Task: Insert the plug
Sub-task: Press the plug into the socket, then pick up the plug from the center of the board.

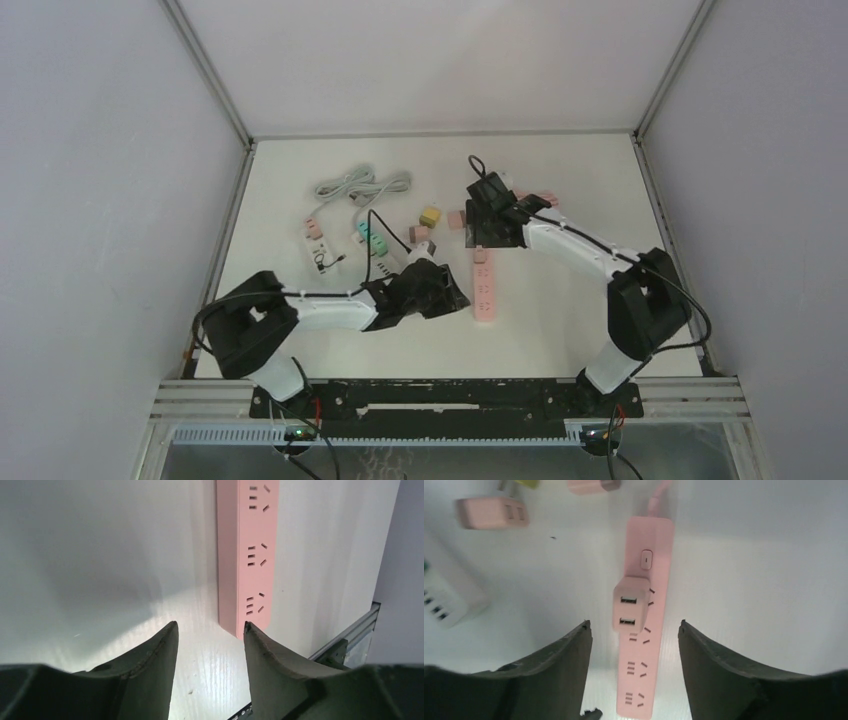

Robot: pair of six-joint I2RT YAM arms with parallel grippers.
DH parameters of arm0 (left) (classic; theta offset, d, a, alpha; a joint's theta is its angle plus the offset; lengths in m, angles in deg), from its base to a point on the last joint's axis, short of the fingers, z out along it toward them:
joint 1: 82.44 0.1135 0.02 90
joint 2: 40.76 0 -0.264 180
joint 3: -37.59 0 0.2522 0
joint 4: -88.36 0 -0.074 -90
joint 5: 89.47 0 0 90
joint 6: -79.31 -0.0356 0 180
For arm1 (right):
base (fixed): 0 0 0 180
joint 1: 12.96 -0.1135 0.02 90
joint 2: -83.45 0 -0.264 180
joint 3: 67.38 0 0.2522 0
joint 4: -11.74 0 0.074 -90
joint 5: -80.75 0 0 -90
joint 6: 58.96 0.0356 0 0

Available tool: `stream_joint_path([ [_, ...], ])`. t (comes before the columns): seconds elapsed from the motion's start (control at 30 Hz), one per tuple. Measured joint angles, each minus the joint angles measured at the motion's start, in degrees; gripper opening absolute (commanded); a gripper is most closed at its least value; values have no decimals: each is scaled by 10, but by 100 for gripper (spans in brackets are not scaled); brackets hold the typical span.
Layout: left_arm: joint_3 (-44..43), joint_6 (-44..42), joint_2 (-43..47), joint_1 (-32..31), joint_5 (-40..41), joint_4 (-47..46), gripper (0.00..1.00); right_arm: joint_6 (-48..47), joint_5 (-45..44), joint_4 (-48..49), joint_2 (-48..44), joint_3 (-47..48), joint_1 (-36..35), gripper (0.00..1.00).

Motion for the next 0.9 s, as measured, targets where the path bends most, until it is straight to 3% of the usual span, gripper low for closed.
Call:
stream_joint_path([
  [0.23, -4, -66, 96, 17, 90, 110, 67, -20, 15, 28, -127, -10, 5, 100],
  [0.63, -134, -199, 94, 103, 201, 259, 73, -24, 19, 144, -314, -211, 17, 100],
  [0.9, -238, -264, -9, 158, 211, 301, 73, -23, 30, 206, -379, -287, 50, 100],
])
